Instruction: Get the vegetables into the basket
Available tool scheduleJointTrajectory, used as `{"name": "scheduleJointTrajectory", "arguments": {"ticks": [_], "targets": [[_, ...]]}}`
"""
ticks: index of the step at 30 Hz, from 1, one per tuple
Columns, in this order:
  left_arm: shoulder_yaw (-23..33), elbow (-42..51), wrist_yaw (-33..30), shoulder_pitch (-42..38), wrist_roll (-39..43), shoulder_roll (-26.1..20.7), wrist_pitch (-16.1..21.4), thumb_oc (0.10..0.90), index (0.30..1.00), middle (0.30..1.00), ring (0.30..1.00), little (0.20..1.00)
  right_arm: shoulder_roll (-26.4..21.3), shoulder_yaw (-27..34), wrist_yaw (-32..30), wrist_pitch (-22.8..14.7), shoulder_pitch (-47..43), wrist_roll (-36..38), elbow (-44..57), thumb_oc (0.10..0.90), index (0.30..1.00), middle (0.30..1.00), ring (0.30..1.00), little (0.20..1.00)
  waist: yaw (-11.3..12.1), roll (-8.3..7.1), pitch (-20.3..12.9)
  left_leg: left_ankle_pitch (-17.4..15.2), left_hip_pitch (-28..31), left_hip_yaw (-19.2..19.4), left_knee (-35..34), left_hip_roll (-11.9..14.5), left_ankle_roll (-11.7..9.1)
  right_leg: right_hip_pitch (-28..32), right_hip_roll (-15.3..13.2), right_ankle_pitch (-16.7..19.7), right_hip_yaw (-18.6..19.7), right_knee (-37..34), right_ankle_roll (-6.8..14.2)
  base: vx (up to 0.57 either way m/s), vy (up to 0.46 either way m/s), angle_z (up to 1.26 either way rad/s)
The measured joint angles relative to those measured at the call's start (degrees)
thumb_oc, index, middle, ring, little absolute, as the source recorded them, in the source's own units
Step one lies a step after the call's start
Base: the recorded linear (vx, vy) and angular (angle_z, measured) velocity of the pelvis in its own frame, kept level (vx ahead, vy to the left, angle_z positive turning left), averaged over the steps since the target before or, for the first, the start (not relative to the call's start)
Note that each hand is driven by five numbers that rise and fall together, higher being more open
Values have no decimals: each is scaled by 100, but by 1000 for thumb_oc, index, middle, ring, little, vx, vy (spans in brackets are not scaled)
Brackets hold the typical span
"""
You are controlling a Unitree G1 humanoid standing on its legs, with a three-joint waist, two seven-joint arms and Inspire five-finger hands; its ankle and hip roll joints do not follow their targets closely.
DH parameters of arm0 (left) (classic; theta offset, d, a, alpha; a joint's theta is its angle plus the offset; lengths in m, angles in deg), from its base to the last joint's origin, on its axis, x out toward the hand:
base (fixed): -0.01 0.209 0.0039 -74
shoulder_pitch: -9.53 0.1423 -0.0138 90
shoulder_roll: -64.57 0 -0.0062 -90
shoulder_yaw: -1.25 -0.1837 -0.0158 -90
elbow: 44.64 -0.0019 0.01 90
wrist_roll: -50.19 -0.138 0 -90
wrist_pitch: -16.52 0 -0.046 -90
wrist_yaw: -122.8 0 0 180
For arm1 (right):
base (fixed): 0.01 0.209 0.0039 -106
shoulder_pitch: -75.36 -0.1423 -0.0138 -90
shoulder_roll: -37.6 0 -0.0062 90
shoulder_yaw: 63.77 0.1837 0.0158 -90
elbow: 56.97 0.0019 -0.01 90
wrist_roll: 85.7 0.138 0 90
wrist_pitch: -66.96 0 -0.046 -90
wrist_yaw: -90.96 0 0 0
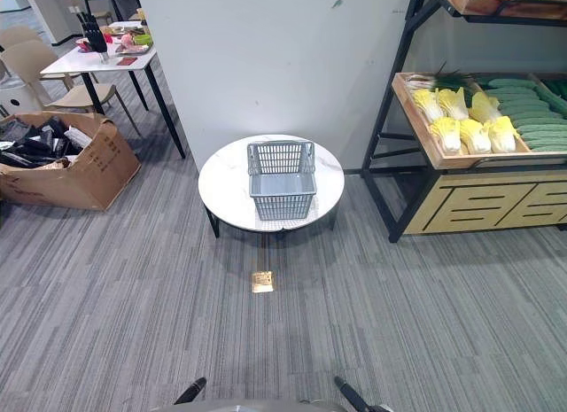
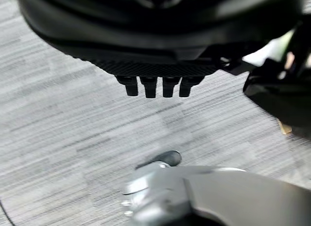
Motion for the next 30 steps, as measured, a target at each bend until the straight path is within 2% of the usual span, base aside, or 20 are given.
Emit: {"name": "scheduleJointTrajectory", "arguments": {"ticks": [10, 20, 30], "targets": [[67, 153, -11, -346, 27, 23, 188, 900, 1000, 1000, 1000, 1000, 29, 14, 3, -229, -498, 101, 170, 900, 1000, 1000, 1000, 1000, 15, 14, 42, 22, 110, -1, -128, 20, -32, 363, 57, 297, 0, -629, 5, 0, 0, 0], [69, 138, -14, -443, 22, 51, 187, 900, 1000, 1000, 1000, 1000, 49, 23, 1, -215, -530, 104, 116, 900, 1000, 1000, 1000, 1000, -20, 43, 151, 23, 339, -1, -320, -6, -33, 750, 66, 463, -5, -1148, 27, 0, 0, 0], [85, 165, 11, -465, 26, 42, 184, 900, 1000, 1000, 1000, 1000, 32, 52, 0, -211, -544, 104, 115, 900, 1000, 1000, 1000, 1000, -6, 43, 247, 17, 356, -16, -362, -17, -42, 768, 56, 463, -25, -1147, 26, 6, 18, 1]]}}
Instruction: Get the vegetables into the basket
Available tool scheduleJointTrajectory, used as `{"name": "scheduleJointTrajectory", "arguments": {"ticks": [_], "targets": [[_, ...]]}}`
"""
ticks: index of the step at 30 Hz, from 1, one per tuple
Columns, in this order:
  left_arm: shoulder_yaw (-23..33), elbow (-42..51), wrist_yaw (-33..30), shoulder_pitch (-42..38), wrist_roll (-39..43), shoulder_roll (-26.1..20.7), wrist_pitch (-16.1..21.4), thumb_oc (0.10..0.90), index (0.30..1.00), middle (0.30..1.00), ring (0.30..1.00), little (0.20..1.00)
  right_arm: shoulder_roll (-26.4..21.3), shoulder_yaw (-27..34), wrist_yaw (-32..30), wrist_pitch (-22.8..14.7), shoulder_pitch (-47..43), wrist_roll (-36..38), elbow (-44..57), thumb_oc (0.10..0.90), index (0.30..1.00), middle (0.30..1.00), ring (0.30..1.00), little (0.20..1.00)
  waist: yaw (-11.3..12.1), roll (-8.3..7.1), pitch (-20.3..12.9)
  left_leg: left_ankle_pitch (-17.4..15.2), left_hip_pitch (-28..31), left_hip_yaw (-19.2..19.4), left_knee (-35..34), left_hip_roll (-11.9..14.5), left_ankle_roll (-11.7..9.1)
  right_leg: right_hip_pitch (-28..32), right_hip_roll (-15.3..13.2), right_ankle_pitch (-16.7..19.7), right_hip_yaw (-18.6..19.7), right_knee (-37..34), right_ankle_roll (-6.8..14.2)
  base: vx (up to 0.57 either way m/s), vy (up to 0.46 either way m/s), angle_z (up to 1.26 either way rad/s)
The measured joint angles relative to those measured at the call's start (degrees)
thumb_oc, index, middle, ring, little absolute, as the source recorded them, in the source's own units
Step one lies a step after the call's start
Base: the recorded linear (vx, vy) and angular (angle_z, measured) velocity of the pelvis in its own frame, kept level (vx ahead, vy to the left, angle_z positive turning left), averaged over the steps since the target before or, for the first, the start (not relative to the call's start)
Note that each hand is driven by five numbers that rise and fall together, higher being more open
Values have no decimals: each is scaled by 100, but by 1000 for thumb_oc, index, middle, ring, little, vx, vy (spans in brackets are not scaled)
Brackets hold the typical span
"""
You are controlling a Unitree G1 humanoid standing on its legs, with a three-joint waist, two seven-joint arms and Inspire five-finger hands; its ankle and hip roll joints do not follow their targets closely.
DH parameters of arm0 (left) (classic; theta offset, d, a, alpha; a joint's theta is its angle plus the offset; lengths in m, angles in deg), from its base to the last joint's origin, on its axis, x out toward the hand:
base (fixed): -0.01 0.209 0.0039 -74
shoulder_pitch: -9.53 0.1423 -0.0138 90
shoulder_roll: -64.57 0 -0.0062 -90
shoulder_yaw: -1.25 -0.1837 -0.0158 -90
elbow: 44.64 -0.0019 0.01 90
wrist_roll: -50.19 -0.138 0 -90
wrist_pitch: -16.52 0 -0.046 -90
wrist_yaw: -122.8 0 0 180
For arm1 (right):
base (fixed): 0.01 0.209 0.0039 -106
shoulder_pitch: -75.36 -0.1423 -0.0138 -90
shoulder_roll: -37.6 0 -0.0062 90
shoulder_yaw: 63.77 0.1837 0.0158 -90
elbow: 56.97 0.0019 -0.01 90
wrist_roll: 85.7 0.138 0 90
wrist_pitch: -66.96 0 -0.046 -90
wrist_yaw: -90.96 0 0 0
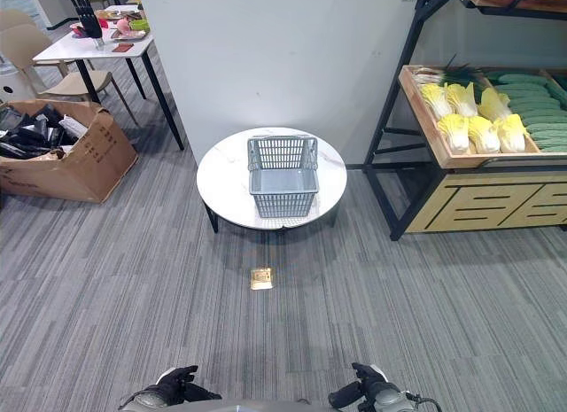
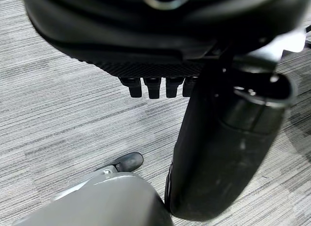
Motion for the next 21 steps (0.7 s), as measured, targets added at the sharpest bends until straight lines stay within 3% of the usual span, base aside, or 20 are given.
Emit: {"name": "scheduleJointTrajectory", "arguments": {"ticks": [13, 21], "targets": [[1, 50, 24, -14, 105, -19, -8, 900, 1000, 1000, 1000, 1000, -35, 5, 1, 0, -15, 2, 40, 900, 1000, 1000, 1000, 1000, 1, -13, 83, 3, -8, 18, -67, -20, 6, -64, -14, 2, 21, 3, 4, 5, 47, -1], [129, 79, 72, -60, 112, -84, -14, 900, 1000, 1000, 1000, 1000, -40, 7, 18, 1, -69, 4, 42, 900, 1000, 1000, 1000, 1000, 15, -97, 205, 0, -42, 62, -73, -19, 10, -142, -10, -1, 69, 51, 10, 13, 75, -3]]}}
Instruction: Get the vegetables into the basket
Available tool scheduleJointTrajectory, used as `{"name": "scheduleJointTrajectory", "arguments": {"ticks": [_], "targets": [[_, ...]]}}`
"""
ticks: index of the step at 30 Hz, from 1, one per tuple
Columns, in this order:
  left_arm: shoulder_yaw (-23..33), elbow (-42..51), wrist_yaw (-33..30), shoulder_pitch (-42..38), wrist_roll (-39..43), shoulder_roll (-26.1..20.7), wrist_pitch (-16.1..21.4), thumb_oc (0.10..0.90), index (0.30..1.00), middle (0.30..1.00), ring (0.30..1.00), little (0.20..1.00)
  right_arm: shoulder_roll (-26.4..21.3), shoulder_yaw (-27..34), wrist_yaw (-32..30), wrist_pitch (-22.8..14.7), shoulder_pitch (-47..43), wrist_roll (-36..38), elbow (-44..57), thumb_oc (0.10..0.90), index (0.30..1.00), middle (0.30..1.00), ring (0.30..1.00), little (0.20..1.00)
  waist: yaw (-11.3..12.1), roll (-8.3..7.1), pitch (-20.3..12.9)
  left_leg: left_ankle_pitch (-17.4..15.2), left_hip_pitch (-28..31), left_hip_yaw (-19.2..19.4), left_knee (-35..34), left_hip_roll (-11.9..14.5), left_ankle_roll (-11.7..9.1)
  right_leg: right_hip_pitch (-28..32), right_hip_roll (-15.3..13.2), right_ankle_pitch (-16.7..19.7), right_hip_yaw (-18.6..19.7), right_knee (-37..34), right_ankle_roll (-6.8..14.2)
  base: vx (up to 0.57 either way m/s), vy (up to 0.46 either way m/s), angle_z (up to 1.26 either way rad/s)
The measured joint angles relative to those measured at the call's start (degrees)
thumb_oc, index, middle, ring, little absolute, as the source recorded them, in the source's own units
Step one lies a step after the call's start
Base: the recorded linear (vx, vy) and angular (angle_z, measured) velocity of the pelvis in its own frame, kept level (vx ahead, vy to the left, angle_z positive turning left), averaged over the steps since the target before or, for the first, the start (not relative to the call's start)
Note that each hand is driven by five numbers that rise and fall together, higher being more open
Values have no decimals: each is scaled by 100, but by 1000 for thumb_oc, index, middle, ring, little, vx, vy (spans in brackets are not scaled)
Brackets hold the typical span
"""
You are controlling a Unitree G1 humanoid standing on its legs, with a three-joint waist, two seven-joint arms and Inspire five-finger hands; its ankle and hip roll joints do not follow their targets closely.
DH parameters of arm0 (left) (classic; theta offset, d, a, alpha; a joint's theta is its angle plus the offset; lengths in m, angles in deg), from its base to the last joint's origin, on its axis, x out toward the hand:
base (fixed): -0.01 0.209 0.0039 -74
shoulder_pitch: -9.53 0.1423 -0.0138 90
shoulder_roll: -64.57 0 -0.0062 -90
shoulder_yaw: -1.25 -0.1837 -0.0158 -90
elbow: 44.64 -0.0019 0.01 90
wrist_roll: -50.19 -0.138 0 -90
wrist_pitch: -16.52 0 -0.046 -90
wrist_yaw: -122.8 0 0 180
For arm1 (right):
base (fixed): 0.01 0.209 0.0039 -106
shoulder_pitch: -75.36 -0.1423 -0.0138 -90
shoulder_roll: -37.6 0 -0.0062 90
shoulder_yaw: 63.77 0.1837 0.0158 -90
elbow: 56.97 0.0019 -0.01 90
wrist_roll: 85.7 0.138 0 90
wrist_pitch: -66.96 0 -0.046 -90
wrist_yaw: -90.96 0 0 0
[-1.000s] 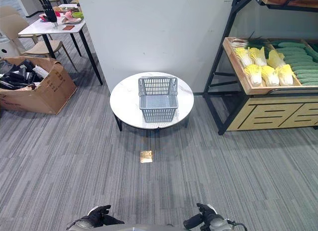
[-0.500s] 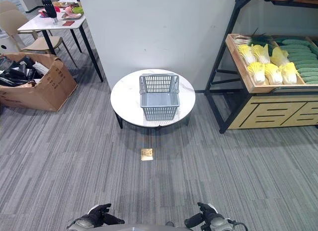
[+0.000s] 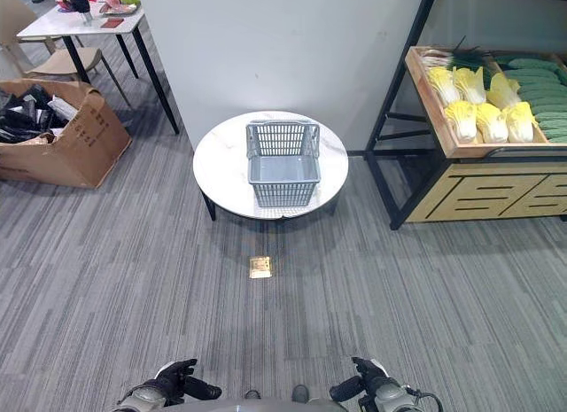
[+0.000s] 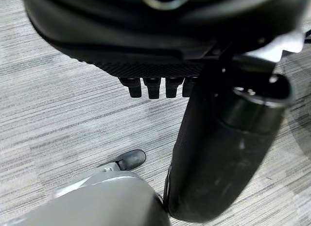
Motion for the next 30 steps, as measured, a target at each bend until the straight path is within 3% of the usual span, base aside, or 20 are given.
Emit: {"name": "scheduleJointTrajectory", "arguments": {"ticks": [6, 9, 10, 12, 13, 14, 15, 16, 18, 20, 21, 22, 25, 26, 30], "targets": [[67, -11, 3, -55, 117, -70, -8, 900, 1000, 1000, 1000, 1000, -14, 1, 4, 19, -83, 0, -2, 900, 1000, 1000, 1000, 1000, 12, -98, 107, 10, -49, 75, -1, 22, 53, -260, -7, -112, 40, 405, 135, 11, 106, -10], [53, -36, 2, -187, 208, -84, -32, 900, 1000, 1000, 1000, 1000, -162, 128, 1, 14, -245, 42, 3, 900, 1000, 1000, 1000, 1000, -12, -3, 317, -34, -71, 121, -30, 156, 193, -1091, 24, -282, -53, 2025, 390, 96, 70, -6], [39, -60, 2, -207, 209, -94, -50, 900, 1000, 1000, 1000, 1000, -183, 137, 0, 40, -230, 50, 55, 900, 1000, 1000, 1000, 1000, -23, -4, 333, -42, -17, 22, -4, 152, 255, -1401, -41, -509, -61, 2615, 484, 150, 31, 19], [54, -62, -2, -191, 215, -125, -61, 900, 1000, 1000, 1000, 1000, -190, 130, 7, 81, -59, 54, 62, 900, 1000, 1000, 1000, 1000, -29, -101, 315, -74, 32, -60, -4, 67, 323, -1680, -297, -603, -18, 2906, 553, 193, -11, 30], [52, -65, 0, -216, 218, -155, -70, 900, 1000, 1000, 1000, 1000, -182, 130, 7, 118, 92, 63, 61, 900, 1000, 1000, 1000, 1000, -109, -157, 364, -86, 70, -211, -4, -8, 409, -2023, -605, -489, 160, 2285, 641, 265, -23, 34], [54, -113, -1, -201, 218, -153, -69, 900, 1000, 1000, 1000, 1000, -170, 120, 18, 144, 132, 65, 56, 900, 1000, 1000, 1000, 1000, -157, -139, 376, -107, 120, -259, -2, -5, 434, -2080, -637, -356, 231, 1943, 715, 332, -14, 49], [57, -232, -2, -216, 213, -144, -71, 900, 1000, 1000, 1000, 1000, -142, 112, 37, 153, 245, 120, 59, 900, 1000, 1000, 1000, 1000, -268, -159, 377, -228, 241, -400, -2, 4, 442, -2142, -614, 39, 472, 1088, 768, 281, -5, 49], [56, -304, 2, -215, 211, -143, -76, 900, 1000, 1000, 1000, 1000, -125, 113, 40, 159, 298, 191, 56, 900, 1000, 1000, 1000, 1000, -373, -177, 382, -295, 328, -540, -2, 6, 420, -2156, -602, 250, 536, 688, 759, 272, -12, 65], [65, -412, 1, -138, 211, -129, -64, 900, 1000, 1000, 1000, 1000, -116, 115, 48, 170, 398, 218, 20, 900, 1000, 1000, 1000, 1000, -460, -211, 373, -544, 582, -663, -2, 41, 303, -2159, -572, 560, 567, 166, 750, 227, -20, 49], [60, -431, 6, -58, 205, -155, -67, 900, 1000, 1000, 1000, 1000, -95, 131, 51, 168, 539, 217, -1, 900, 1000, 1000, 1000, 1000, -492, -318, 274, -838, 814, -881, -30, 40, 125, -2094, -651, 404, 444, 158, 843, 203, -30, 61], [45, -434, 13, -11, 202, -12, -80, 900, 1000, 1000, 1000, 1000, -175, 180, 40, 169, 544, 217, -11, 900, 1000, 1000, 1000, 1000, -607, -9, 265, -1022, 945, -972, 19, 446, -149, -2041, -402, 714, 133, 453, 843, 142, -50, 77], [41, -420, 25, -10, 202, 9, -78, 900, 1000, 1000, 1000, 1000, -198, 176, 39, 169, 509, 216, -4, 900, 1000, 1000, 1000, 1000, -595, 83, 252, -971, 946, -902, 62, 502, -218, -2015, -306, 786, 133, 513, 737, 139, -50, 65], [-32, -382, 71, -37, 200, 74, -72, 900, 1000, 1000, 1000, 1000, -260, 254, 19, 143, 246, 219, 15, 900, 1000, 1000, 1000, 1000, -627, 136, 242, -844, 1051, -635, 223, 709, -381, -1801, -100, 983, -78, 540, 36, 159, -75, 24], [-37, -330, 85, -45, 199, 141, -66, 900, 1000, 1000, 1000, 1000, -340, 331, -1, 36, 138, 224, 146, 900, 1000, 1000, 1000, 1000, -614, 155, 228, -739, 1049, -644, 363, 844, -549, -1649, -11, 883, -145, 491, -30, 182, -107, 17], [-42, -296, 112, -133, 199, 216, -58, 900, 1000, 1000, 1000, 1000, -497, 381, -16, -5, 11, 272, 203, 900, 1000, 1000, 1000, 1000, -649, 248, 155, -636, 918, -914, 634, 1059, -769, -1514, 62, 634, -395, 534, -64, 185, -137, 31]]}}
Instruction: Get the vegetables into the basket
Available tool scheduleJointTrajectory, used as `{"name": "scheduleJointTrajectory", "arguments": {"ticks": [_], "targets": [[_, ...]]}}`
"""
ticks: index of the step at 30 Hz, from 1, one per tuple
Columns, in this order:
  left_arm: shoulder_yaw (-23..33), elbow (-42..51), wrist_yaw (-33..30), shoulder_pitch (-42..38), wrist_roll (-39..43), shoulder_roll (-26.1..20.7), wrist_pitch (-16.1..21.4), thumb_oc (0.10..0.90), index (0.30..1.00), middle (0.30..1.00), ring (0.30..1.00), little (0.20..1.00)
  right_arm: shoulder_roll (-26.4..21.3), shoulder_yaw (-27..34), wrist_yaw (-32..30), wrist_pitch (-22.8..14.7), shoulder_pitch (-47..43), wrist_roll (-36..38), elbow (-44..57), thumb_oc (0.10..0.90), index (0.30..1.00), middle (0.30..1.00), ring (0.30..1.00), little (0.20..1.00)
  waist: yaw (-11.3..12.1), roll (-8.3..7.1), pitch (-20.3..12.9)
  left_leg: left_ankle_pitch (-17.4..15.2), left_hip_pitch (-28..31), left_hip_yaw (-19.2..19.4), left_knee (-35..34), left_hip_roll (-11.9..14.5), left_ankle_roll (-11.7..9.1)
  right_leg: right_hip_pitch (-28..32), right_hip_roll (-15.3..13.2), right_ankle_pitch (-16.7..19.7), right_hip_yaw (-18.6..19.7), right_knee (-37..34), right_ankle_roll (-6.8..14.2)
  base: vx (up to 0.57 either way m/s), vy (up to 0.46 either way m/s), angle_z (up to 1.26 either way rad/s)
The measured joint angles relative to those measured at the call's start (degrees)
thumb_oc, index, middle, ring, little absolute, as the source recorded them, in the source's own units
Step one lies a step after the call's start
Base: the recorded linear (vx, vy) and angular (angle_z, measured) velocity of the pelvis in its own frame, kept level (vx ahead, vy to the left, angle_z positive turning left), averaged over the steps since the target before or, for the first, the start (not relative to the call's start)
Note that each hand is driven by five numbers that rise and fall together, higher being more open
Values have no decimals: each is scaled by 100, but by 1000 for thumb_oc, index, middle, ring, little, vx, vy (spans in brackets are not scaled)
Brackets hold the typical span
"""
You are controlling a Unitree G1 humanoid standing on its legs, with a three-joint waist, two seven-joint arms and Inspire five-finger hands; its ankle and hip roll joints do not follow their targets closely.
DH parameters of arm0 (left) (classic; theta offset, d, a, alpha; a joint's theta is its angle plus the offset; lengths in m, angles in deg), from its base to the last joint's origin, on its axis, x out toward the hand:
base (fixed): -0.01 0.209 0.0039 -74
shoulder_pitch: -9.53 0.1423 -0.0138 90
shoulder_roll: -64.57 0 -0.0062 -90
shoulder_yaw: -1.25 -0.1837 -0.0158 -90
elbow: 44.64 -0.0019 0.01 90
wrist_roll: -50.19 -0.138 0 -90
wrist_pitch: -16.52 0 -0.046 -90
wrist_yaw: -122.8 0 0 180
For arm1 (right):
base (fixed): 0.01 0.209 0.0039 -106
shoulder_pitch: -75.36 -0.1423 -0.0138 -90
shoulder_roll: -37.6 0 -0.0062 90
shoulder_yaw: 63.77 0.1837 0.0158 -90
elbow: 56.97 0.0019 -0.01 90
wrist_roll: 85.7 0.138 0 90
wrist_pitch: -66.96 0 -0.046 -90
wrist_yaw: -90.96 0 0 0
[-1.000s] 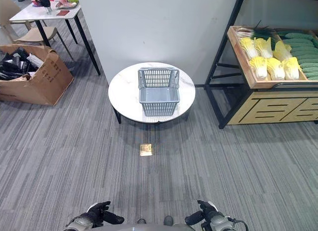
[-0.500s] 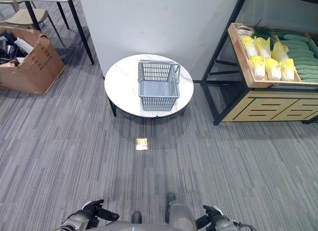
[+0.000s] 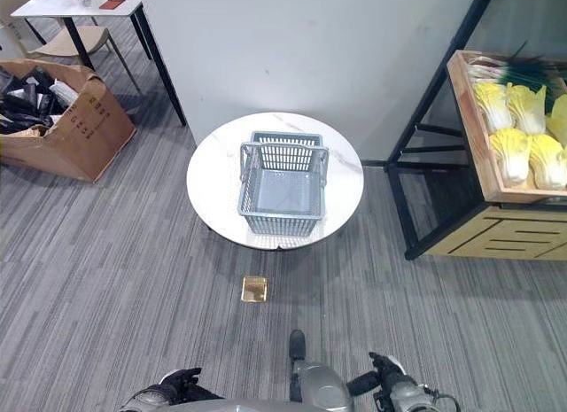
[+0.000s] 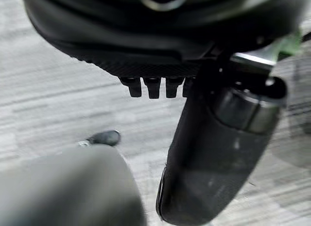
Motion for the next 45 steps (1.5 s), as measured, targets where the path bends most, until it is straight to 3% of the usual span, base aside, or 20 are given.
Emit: {"name": "scheduleJointTrajectory", "arguments": {"ticks": [3, 5, 6, 8, 9, 10, 11, 12, 13, 14, 15, 18, 19, 20, 22, 24, 32, 35, 38, 45], "targets": [[3, -3, -4, -29, 0, -28, -14, 900, 1000, 1000, 1000, 1000, -12, 8, 19, 19, 29, 3, -21, 900, 1000, 1000, 1000, 1000, -41, 27, -52, 79, -211, -167, 395, 46, -203, 106, 4, -201, -211, 24, -72, 168, -195, 42], [10, -29, -14, -23, 1, -43, -38, 900, 1000, 1000, 1000, 1000, 4, 9, 50, 43, 62, 16, -1, 900, 1000, 1000, 1000, 1000, -60, -18, -66, 110, -693, -243, 1404, -22, -390, 289, -65, -276, -285, -48, -112, 135, -190, 29], [213, 2, -37, -29, 120, -58, -14, 900, 1000, 1000, 1000, 1000, 19, -25, 60, 55, 215, 18, -46, 900, 1000, 1000, 1000, 1000, 62, -130, -39, 454, -1291, -212, 2831, -222, -843, 588, -160, -291, -269, -227, -205, 125, -185, 1], [221, 82, -38, -35, 132, -69, 61, 900, 1000, 1000, 1000, 1000, -11, -184, 49, 52, 194, 25, -173, 900, 1000, 1000, 1000, 1000, 137, -182, -19, 532, -1602, -141, 3478, -287, -876, 785, -189, -415, -190, -226, -401, 146, -111, -14], [187, 76, -29, -151, 120, -88, 61, 900, 1000, 1000, 1000, 1000, -9, -252, 54, 42, 176, 52, -176, 900, 1000, 1000, 1000, 1000, 106, -207, -5, 599, -1841, 31, 3628, -250, -779, 853, -206, -519, -193, -285, -549, 191, 4, 5], [111, 74, -34, -230, 122, -106, 61, 900, 1000, 1000, 1000, 1000, 9, -260, 50, 47, 141, 80, -196, 900, 1000, 1000, 1000, 1000, 109, -266, 8, 560, -2007, 216, 3684, -224, -721, 900, -241, -515, -187, -358, -554, 251, 54, 12], [93, 77, -41, -330, 126, -165, 61, 900, 1000, 1000, 1000, 1000, 111, -241, 46, 80, 63, 128, -284, 900, 1000, 1000, 1000, 1000, 117, -475, 61, 435, -2139, 729, 3001, -147, -490, 1067, -333, -482, -73, -551, -539, 256, 78, 5], [91, 76, -44, -363, 126, -185, 54, 900, 1000, 1000, 1000, 1000, 146, -233, 43, 127, 38, 130, -344, 900, 1000, 1000, 1000, 1000, 159, -577, 114, 442, -2180, 1000, 1799, -115, -363, 1161, -394, -517, -33, -601, -420, 251, 94, -22], [120, 101, -33, -326, 157, -172, 65, 900, 1000, 1000, 1000, 1000, 131, -235, 35, 143, 53, 128, -394, 900, 1000, 1000, 1000, 1000, 244, -593, 143, 689, -2144, 1030, 456, -53, -339, 1188, -331, -560, 75, -628, -346, 232, 90, -40], [119, 95, -33, -347, 187, -168, 17, 900, 1000, 1000, 1000, 1000, 113, -240, 23, 159, 39, 126, -429, 900, 1000, 1000, 1000, 1000, 276, -477, 153, 983, -2160, 1018, -345, 24, -368, 1272, -232, -555, 119, -629, -248, 233, 79, -50], [115, 104, -41, -351, 188, -159, 22, 900, 1000, 1000, 1000, 1000, 105, -248, 17, 159, 45, 125, -442, 900, 1000, 1000, 1000, 1000, 287, -396, 167, 1214, -2284, 944, -687, 93, -424, 1373, -143, -630, 162, -629, -237, 220, 65, -38], [88, 251, -42, -292, 182, -114, 70, 900, 1000, 1000, 1000, 1000, 42, -248, 6, 161, 154, 122, -402, 900, 1000, 1000, 1000, 1000, 364, -293, 129, 1577, -2385, 551, -389, -13, -382, 1632, -86, -741, 480, -627, -283, 139, 70, -69], [68, 247, -44, -232, 178, -75, 73, 900, 1000, 1000, 1000, 1000, 8, -246, -2, 129, 205, 122, -385, 900, 1000, 1000, 1000, 1000, 339, -209, 48, 1633, -2381, 640, -106, -50, -301, 1678, -83, -746, 595, -625, -146, 73, 100, -84], [-63, 221, -51, -147, 123, 29, 68, 900, 1000, 1000, 1000, 1000, -77, -236, -17, 89, 369, 123, -335, 900, 1000, 1000, 1000, 1000, 223, 18, -139, 1591, -2191, 799, -197, -84, 158, 1740, -6, -876, 748, -588, 73, 78, 128, -43], [-162, 170, -80, -130, 129, -67, 33, 900, 1000, 1000, 1000, 1000, 124, -241, 26, 137, 484, 121, -457, 900, 1000, 1000, 1000, 1000, 187, -144, -156, 1660, -1981, 872, -596, -444, 285, 1665, -356, -1038, 769, -433, 350, 106, 137, -8], [-112, 191, -117, -32, 135, -109, 65, 900, 1000, 1000, 1000, 1000, 204, -239, 30, 144, 481, 114, -513, 900, 1000, 1000, 1000, 1000, 218, -154, -160, 1543, -1835, 952, -644, -598, 441, 1742, -520, -1132, 805, -394, 487, 86, 112, -15], [263, 155, -174, 259, 131, -391, 71, 900, 1000, 1000, 1000, 1000, 142, 197, -17, 166, 378, 484, -73, 900, 1000, 1000, 1000, 1000, 260, -574, -462, 1319, -1542, 1286, -647, -557, 474, 1873, -535, -1186, 1174, -432, 530, 100, 58, -23], [290, 191, -187, 330, 134, -395, 74, 900, 1000, 1000, 1000, 1000, -75, 480, -154, 205, 427, 687, 766, 900, 1000, 1000, 1000, 1000, 179, -570, -459, 1317, -1524, 1345, -647, -562, 478, 1853, -546, -1176, 1234, -426, 527, 13, 52, -10], [339, 272, -212, 407, 134, -375, 74, 900, 1000, 1000, 1000, 1000, -515, 677, -451, 120, 486, 809, 2810, 900, 1000, 1000, 1000, 1000, 141, -541, -449, 1293, -1484, 1502, -665, -532, 472, 1817, -544, -1134, 1390, -429, 529, 20, 50, -23], [416, 343, -296, 439, 133, -333, 71, 900, 1000, 1000, 1000, 1000, -1001, 683, -683, -27, -82, 761, 4582, 900, 1000, 1000, 1000, 1000, 256, -525, -440, 1302, -1502, 1528, -647, -531, 483, 1804, -547, -1108, 1423, -465, 531, 20, 17, -4]]}}
